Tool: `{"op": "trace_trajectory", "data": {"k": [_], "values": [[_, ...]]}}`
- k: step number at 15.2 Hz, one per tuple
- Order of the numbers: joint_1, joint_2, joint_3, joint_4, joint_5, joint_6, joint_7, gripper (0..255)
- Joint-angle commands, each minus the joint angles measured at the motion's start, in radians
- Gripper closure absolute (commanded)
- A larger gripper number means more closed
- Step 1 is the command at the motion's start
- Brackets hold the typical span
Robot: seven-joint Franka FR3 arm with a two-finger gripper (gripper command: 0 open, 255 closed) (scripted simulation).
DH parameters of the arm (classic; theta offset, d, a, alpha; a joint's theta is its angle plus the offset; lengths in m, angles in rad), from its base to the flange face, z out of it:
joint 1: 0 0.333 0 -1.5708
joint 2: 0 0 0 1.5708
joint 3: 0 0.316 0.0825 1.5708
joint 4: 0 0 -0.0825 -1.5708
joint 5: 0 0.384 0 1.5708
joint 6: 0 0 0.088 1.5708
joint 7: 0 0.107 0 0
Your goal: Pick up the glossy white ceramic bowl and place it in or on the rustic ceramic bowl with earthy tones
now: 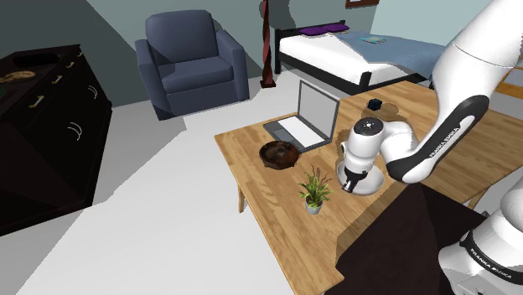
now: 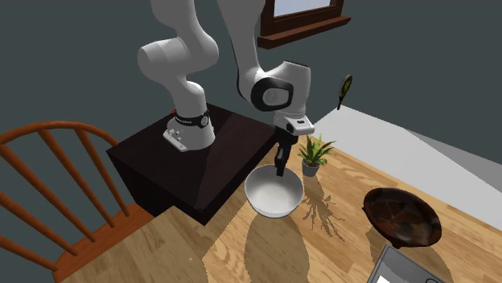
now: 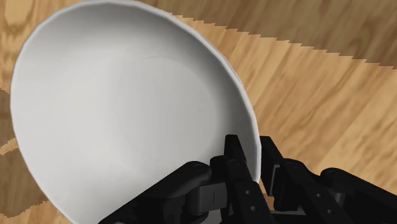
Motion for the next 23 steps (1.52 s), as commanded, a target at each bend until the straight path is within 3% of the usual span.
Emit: {"op": "trace_trajectory", "data": {"k": [1,6,12,17,23], "values": [[-0.007,-0.042,0.022,-0.018,0.081,-0.01,-0.065,255],[0.0,-0.151,0.054,-0.051,0.289,-0.047,-0.234,255],[0.053,-0.272,0.044,-0.07,0.491,-0.119,-0.398,255],[0.101,-0.361,0.018,-0.069,0.599,-0.197,-0.489,255],[0.145,-0.455,-0.011,-0.053,0.678,-0.298,-0.563,255]]}}
